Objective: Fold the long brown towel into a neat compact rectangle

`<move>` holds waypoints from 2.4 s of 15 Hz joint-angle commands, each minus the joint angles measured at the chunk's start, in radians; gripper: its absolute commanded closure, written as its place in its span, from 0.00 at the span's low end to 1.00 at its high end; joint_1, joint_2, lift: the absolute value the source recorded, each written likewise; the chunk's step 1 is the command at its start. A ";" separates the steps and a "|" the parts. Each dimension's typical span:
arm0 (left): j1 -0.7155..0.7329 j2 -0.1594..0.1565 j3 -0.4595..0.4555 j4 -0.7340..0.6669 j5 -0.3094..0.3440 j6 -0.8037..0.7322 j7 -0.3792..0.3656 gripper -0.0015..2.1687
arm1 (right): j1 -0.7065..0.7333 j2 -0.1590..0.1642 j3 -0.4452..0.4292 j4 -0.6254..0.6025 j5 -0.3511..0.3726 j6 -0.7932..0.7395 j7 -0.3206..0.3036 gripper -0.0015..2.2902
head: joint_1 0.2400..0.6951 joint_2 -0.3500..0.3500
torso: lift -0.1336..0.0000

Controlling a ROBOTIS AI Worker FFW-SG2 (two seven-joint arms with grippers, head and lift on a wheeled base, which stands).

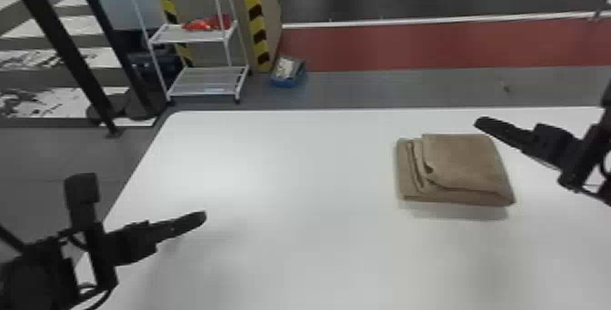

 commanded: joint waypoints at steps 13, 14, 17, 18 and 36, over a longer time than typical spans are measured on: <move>0.015 0.002 0.007 -0.001 0.005 -0.003 -0.002 0.04 | 0.028 0.001 0.261 0.073 0.160 0.027 0.007 0.85 | 1.00 0.73 | 0.07; 0.017 0.001 0.007 -0.006 0.005 0.000 -0.002 0.04 | 0.042 0.001 0.269 0.047 0.153 0.046 0.016 0.85 | 1.00 0.74 | 0.07; 0.025 -0.001 0.007 -0.015 0.005 0.000 -0.003 0.04 | 0.080 0.001 0.329 -0.015 0.145 0.128 0.036 0.85 | 1.00 0.77 | 0.07; 0.028 -0.003 0.007 -0.021 0.006 0.000 -0.003 0.04 | 0.099 0.001 0.346 -0.039 0.128 0.147 0.039 0.85 | 1.00 0.80 | 0.07; -0.040 -0.018 -0.110 -0.010 -0.038 0.000 -0.049 0.19 | 0.413 -0.049 0.333 -0.640 0.253 0.331 0.622 0.85 | 1.00 0.96 | 0.07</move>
